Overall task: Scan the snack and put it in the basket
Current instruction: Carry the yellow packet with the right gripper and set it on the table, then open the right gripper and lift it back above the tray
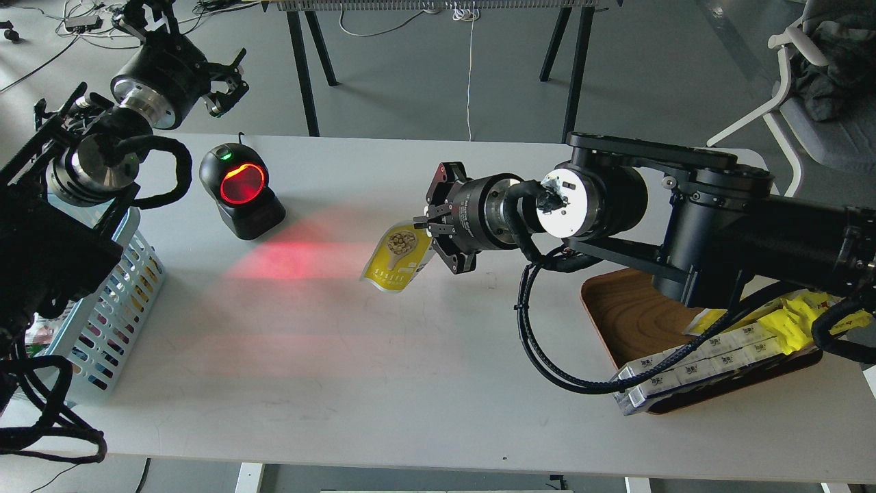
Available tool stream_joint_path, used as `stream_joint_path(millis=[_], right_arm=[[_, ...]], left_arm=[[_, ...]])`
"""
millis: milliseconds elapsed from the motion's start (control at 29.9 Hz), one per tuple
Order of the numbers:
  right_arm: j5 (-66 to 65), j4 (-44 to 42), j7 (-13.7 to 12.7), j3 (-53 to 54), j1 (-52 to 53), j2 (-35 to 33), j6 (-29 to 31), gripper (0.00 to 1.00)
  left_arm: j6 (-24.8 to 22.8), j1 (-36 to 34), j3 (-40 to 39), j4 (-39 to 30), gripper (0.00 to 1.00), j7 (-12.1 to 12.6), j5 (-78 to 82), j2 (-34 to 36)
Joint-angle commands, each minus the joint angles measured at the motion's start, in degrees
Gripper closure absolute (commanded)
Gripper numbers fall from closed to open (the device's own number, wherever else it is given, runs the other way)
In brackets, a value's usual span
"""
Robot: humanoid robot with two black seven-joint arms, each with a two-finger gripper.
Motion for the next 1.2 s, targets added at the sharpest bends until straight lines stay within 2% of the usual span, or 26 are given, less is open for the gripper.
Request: stream_joint_path(millis=[0,67,167,334,401,602,702,1170], right_arm=[[0.0,-0.8,0.0,-0.8,0.2,0.6,0.0,1.0],[0.0,-1.6,-0.1,-1.1,0.3,1.3,0.0,0.99],[0.0,-2.3,-0.1,-2.1,0.3,2.1,0.0,0.9],[-0.1,-2.5,0.1,-2.1,0.5,2.2,0.0,0.62],[-0.1,-2.5,0.3,-2.0,0.8,2.2,0.0,0.47],[-0.6,-2.3,0.4,-1.5,1.5,1.7,0.0,0.18],[-1.0,-2.1,0.4,-1.0,1.7,1.3,0.0,0.07],[-4.7,-0.3,0.5,5.7,3.7,-10.0,0.0,0.05]], left_arm=[[0.0,-0.1,0.0,-0.1,0.0,0.0,0.0,0.0],[0.0,-0.1,0.0,0.0,0.0,0.0,0.0,-0.1],[0.0,-0.1,0.0,0.0,0.0,0.0,0.0,-0.1],[0.0,-0.1,0.0,0.0,0.0,0.0,0.0,0.0],[0.0,-0.1,0.0,0.0,0.0,0.0,0.0,0.0],[0.0,-0.1,0.0,0.0,0.0,0.0,0.0,0.1],[0.0,-0.1,0.0,0.0,0.0,0.0,0.0,0.2],[-0.1,-1.1,0.1,-0.4,0.0,0.9,4.3,4.7]])
